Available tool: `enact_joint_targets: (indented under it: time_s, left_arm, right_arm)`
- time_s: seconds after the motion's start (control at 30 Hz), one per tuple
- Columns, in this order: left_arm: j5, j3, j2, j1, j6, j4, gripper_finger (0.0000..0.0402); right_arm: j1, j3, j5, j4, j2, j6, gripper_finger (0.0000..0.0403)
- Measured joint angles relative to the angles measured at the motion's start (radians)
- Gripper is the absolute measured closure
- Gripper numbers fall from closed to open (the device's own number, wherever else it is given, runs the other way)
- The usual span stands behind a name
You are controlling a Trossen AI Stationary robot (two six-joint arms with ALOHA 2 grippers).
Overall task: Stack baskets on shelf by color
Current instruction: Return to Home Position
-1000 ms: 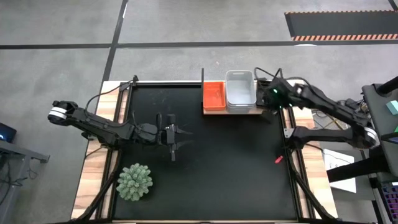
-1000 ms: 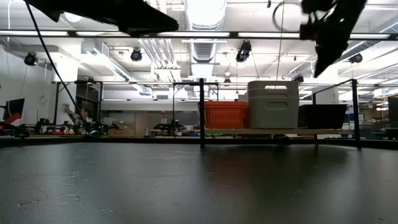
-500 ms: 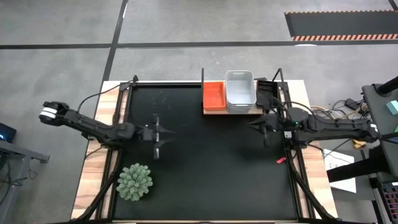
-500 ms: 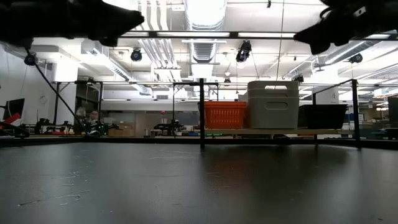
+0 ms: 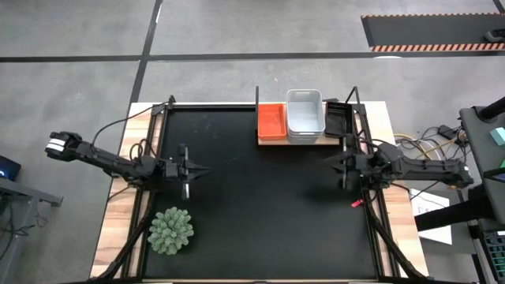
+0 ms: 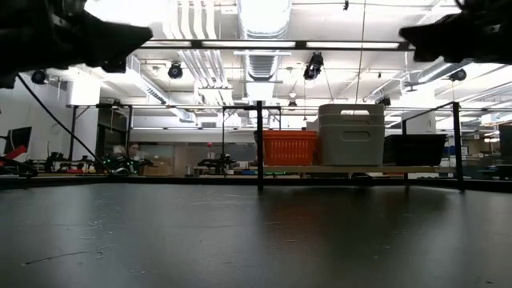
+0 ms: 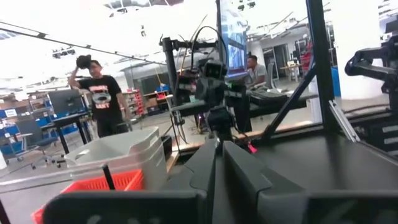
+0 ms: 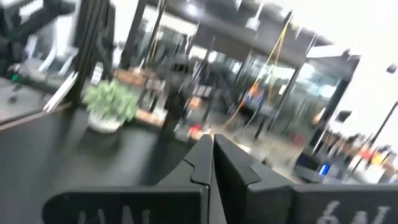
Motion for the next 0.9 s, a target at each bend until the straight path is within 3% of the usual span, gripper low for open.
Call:
enact_joint_targets:
  time_s: [0.23, 0.47, 0.73, 0.9]
  left_arm:
    - [-0.005, -0.029, -0.023, 0.0, 0.012, 0.011, 0.0394]
    - [-0.009, -0.029, -0.031, 0.0, 0.059, 0.118, 0.0394]
    - [-0.008, -0.027, -0.016, 0.0, 0.057, 0.131, 0.0394]
    - [-0.008, -0.027, 0.032, 0.0, 0.057, 0.13, 0.0394]
  right_arm:
    - [0.0, -0.104, -0.002, 0.162, -0.148, -0.055, 0.0394]
    - [0.0, -0.088, -0.056, 0.191, -0.159, -0.121, 0.0394]
    - [-0.001, -0.039, -0.053, 0.178, -0.131, 0.251, 0.0394]
    - [0.0, -0.022, -0.052, 0.177, -0.106, 0.361, 0.0394]
